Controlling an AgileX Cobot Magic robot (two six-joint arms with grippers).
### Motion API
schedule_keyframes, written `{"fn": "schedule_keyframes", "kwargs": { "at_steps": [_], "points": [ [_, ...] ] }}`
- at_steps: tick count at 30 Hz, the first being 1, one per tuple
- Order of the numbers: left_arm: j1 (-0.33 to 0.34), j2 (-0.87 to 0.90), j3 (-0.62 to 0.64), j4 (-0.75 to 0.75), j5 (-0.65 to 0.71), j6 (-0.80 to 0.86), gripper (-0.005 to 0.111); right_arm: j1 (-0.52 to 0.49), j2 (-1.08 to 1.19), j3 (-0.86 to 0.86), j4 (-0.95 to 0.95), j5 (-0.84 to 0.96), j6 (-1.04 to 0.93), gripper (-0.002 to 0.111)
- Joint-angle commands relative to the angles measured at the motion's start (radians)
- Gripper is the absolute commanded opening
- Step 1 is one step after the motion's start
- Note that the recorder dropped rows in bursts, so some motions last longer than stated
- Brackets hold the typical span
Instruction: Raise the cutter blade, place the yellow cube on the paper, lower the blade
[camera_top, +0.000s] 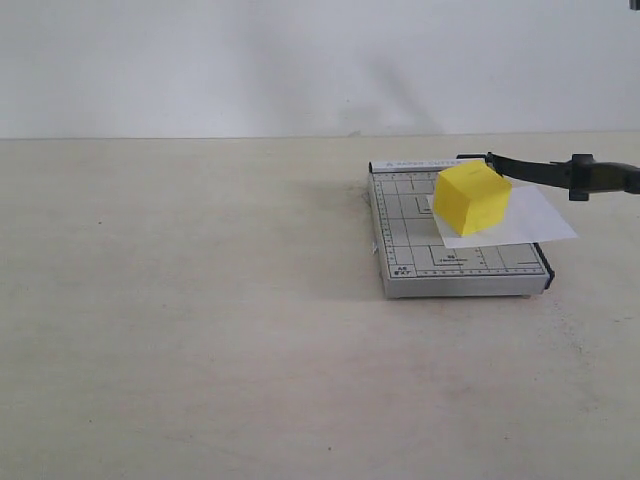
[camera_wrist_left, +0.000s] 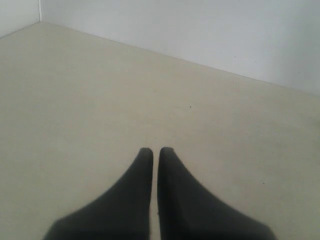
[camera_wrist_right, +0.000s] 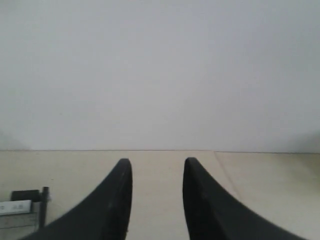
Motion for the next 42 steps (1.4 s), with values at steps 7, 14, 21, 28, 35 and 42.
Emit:
{"fn": "schedule_keyframes", "kwargs": {
  "at_steps": [7,14,21,28,35,42],
  "points": [
    [-0.019,-0.003,-0.003,0.004,0.0,0.007,0.004,-0.361,0.231,-0.007,-0.185,0.866,0.43,0.034],
    [-0.019,-0.003,-0.003,0.004,0.0,0.007,0.004,-0.382,0.176,-0.034,-0.929,1.014,1.108,0.034],
    [-0.019,-0.003,-0.003,0.004,0.0,0.007,0.004,-0.377,0.121,-0.128,-0.94,1.175,1.125,0.054],
    [-0.019,-0.003,-0.003,0.004,0.0,0.007,0.004,-0.263,0.121,-0.13,-1.146,1.18,1.281,0.062],
    [-0.019,-0.003,-0.003,0.004,-0.002,0.007,0.004,-0.184,0.13,-0.13,-1.477,1.126,1.553,0.062],
    [-0.019,-0.003,-0.003,0.004,-0.002,0.007,0.004,-0.184,0.207,-0.13,-1.465,1.216,1.576,0.062]
  ]
}}
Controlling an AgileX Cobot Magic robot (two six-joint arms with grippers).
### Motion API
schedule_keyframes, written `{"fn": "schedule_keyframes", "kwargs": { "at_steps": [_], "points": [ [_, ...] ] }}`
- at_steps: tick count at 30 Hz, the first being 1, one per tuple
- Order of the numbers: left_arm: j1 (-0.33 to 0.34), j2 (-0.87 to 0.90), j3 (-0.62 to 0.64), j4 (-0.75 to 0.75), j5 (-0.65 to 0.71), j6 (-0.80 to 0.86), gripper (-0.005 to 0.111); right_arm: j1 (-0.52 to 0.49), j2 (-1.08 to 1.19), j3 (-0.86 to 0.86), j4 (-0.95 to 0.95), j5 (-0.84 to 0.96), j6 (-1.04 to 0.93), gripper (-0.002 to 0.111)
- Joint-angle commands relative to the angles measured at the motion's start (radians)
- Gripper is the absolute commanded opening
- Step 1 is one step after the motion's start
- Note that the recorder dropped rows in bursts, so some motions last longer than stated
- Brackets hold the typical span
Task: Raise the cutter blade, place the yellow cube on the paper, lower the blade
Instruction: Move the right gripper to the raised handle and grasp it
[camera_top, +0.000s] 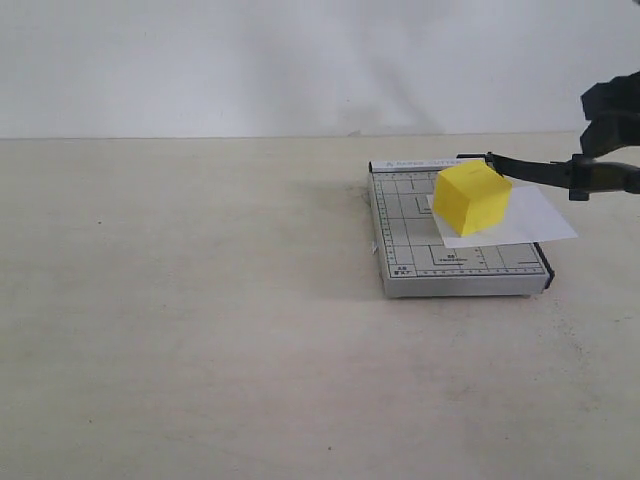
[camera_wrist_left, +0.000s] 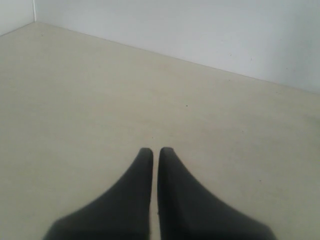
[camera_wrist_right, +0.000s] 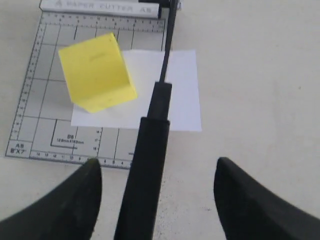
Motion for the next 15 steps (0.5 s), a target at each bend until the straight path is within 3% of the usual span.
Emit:
{"fn": "schedule_keyframes", "kwargs": {
  "at_steps": [1,3,5,8,9,15],
  "points": [
    [-0.003,-0.003,-0.003,0.002,-0.002,0.005,0.004,0.003,0.052,-0.003,0.003,0.056,0.018,0.062],
    [-0.003,-0.003,-0.003,0.002,-0.002,0.005,0.004,0.003,0.062,-0.003,0.003,0.068,0.022,0.057],
    [-0.003,-0.003,-0.003,0.002,-0.004,0.005,0.004,0.003,0.062,-0.003,0.003,0.073,0.033,0.046],
    [-0.003,-0.003,-0.003,0.002,-0.004,0.005,0.004,0.003,0.062,-0.003,0.003,0.077,0.037,0.007],
    [-0.003,-0.003,-0.003,0.002,-0.004,0.005,0.004,0.003,0.062,-0.003,0.003,0.077,0.037,0.002],
    [-0.003,-0.003,-0.003,0.002,-0.004,0.005,0.004,0.003,0.062,0.052,0.041,0.088,0.048,0.0]
  ]
}}
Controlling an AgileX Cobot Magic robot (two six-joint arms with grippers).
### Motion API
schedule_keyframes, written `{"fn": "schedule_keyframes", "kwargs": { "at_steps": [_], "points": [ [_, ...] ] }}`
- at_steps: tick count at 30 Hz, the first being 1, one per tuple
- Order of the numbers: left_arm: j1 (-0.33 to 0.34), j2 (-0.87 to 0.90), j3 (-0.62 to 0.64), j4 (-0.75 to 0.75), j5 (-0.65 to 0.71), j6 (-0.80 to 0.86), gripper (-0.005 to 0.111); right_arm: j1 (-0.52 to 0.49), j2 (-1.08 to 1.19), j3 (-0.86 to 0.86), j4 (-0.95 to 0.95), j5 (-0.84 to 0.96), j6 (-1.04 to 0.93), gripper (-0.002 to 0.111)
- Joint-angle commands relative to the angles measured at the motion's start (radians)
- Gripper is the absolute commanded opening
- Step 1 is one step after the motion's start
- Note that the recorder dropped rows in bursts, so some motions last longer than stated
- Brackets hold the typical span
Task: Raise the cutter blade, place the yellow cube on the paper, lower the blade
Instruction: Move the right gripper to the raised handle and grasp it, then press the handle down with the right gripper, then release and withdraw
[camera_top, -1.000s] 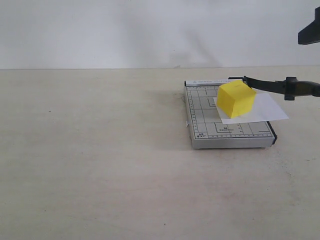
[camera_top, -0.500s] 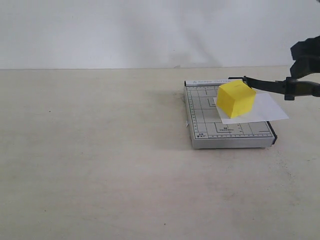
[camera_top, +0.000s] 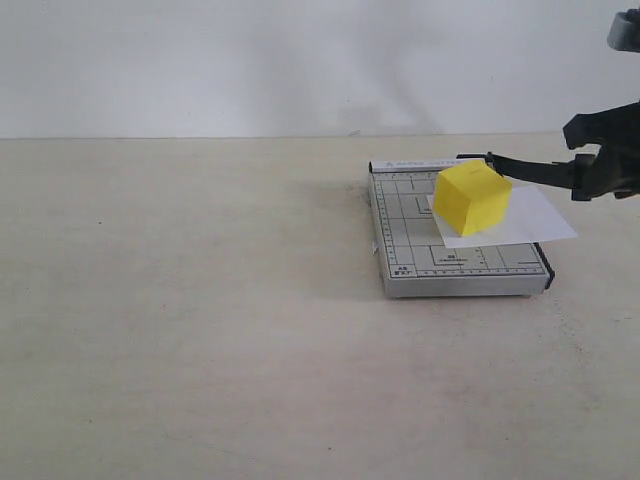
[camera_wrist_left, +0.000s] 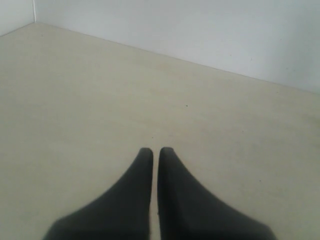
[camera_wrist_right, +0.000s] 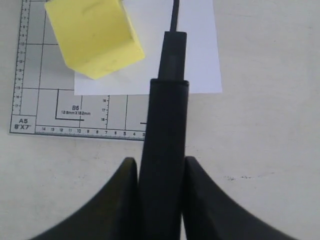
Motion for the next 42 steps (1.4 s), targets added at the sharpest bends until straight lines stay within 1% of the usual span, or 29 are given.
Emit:
{"fn": "schedule_keyframes", "kwargs": {
  "at_steps": [1,6,13,17,21,28,34,42],
  "points": [
    [-0.003,-0.003,-0.003,0.002,-0.004,0.005,0.004,-0.002,-0.003,0.083,0.047,0.009,-0.024,0.0],
    [-0.003,-0.003,-0.003,0.002,-0.004,0.005,0.004,-0.002,-0.001,0.25,0.158,-0.061,-0.116,0.0],
    [-0.003,-0.003,-0.003,0.002,-0.004,0.005,0.004,-0.002,0.073,0.353,0.247,-0.085,-0.201,0.0],
    [-0.003,-0.003,-0.003,0.002,-0.004,0.005,0.004,-0.002,0.141,0.365,0.307,-0.092,-0.27,0.0],
    [-0.003,-0.003,-0.003,0.002,-0.004,0.005,0.004,-0.002,0.185,0.365,0.337,-0.126,-0.298,0.0],
    [-0.003,-0.003,-0.003,0.002,-0.004,0.005,0.004,-0.002,0.214,0.365,0.337,-0.15,-0.315,0.0],
    [-0.003,-0.003,-0.003,0.002,-0.004,0.005,0.004,-0.002,0.253,0.365,0.337,-0.211,-0.326,0.0],
    [-0.003,-0.003,-0.003,0.002,-0.004,0.005,0.004,-0.002,0.264,0.365,0.337,-0.2,-0.326,0.0]
  ]
}}
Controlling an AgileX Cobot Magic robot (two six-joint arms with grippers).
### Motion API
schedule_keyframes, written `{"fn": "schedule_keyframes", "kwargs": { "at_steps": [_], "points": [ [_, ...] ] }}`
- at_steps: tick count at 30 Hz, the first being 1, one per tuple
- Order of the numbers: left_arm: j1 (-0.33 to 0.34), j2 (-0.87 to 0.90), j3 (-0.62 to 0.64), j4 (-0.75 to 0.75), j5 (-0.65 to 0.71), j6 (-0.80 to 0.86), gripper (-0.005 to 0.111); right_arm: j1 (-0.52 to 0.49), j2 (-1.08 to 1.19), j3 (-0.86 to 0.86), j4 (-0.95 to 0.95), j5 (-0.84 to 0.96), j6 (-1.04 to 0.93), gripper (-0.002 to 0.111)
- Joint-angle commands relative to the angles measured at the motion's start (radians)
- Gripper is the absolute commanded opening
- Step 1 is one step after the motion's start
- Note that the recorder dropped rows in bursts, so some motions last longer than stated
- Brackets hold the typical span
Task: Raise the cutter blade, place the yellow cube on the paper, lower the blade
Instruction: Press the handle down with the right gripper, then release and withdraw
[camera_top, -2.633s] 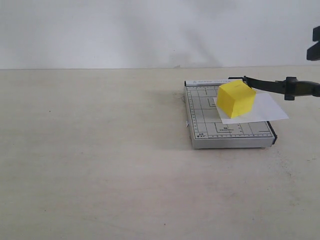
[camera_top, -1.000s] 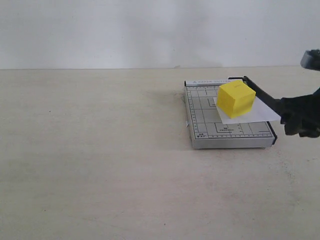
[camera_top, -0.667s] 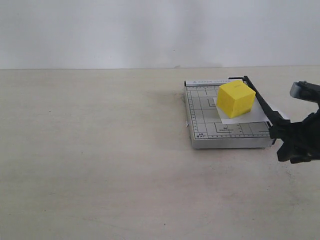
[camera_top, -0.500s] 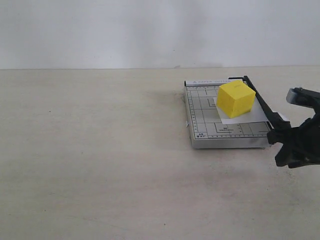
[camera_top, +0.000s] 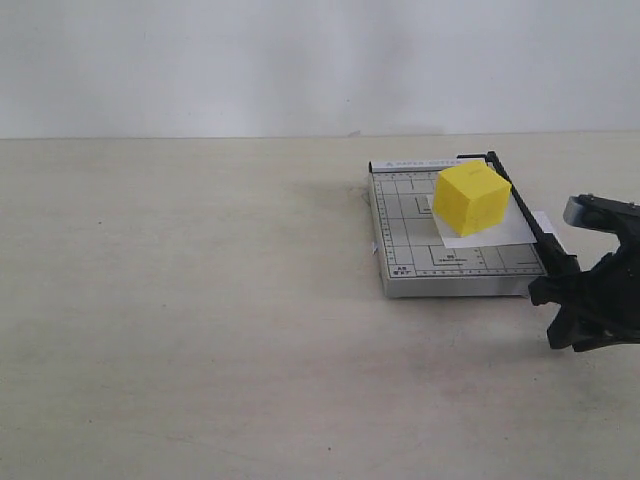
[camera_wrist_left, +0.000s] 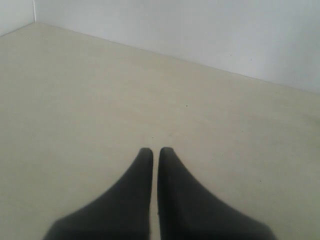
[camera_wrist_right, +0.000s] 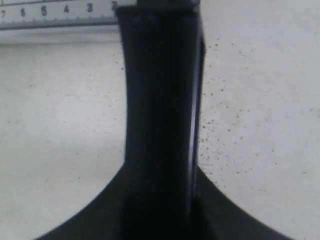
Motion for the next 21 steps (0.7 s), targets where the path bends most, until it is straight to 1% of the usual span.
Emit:
{"fn": "schedule_keyframes", "kwargs": {
  "at_steps": [1,2,4,7,8,11,12,16,18,21],
  "points": [
    [-0.003,-0.003,-0.003,0.002,-0.004,0.005,0.004,0.013,0.024,0.019,0.017,0.067,-0.004,0.0],
    [-0.003,-0.003,-0.003,0.002,-0.004,0.005,0.004,0.013,0.024,0.019,0.017,0.074,-0.009,0.001],
    [-0.003,-0.003,-0.003,0.002,-0.004,0.005,0.004,0.013,0.024,0.019,0.017,0.087,-0.028,0.007],
    [-0.003,-0.003,-0.003,0.002,-0.004,0.005,0.004,0.013,0.024,0.019,0.011,0.076,-0.047,0.029],
    [-0.003,-0.003,-0.003,0.002,-0.004,0.005,0.004,0.013,0.024,0.019,0.003,0.054,-0.043,0.04],
    [-0.003,-0.003,-0.003,0.002,-0.004,0.005,0.004,0.013,0.024,0.019,-0.008,0.029,-0.016,0.056],
    [-0.003,-0.003,-0.003,0.002,-0.004,0.005,0.004,0.013,0.024,0.019,-0.019,0.022,0.0,0.057],
    [-0.003,-0.003,-0.003,0.002,-0.004,0.005,0.004,0.013,-0.009,0.015,-0.104,-0.008,0.081,0.057],
    [-0.003,-0.003,-0.003,0.002,-0.004,0.005,0.004,0.013,-0.045,0.002,-0.186,-0.023,0.163,0.057],
    [-0.003,-0.003,-0.003,0.002,-0.004,0.005,0.004,0.013,-0.126,-0.025,-0.367,-0.007,0.331,0.057]
  ]
}}
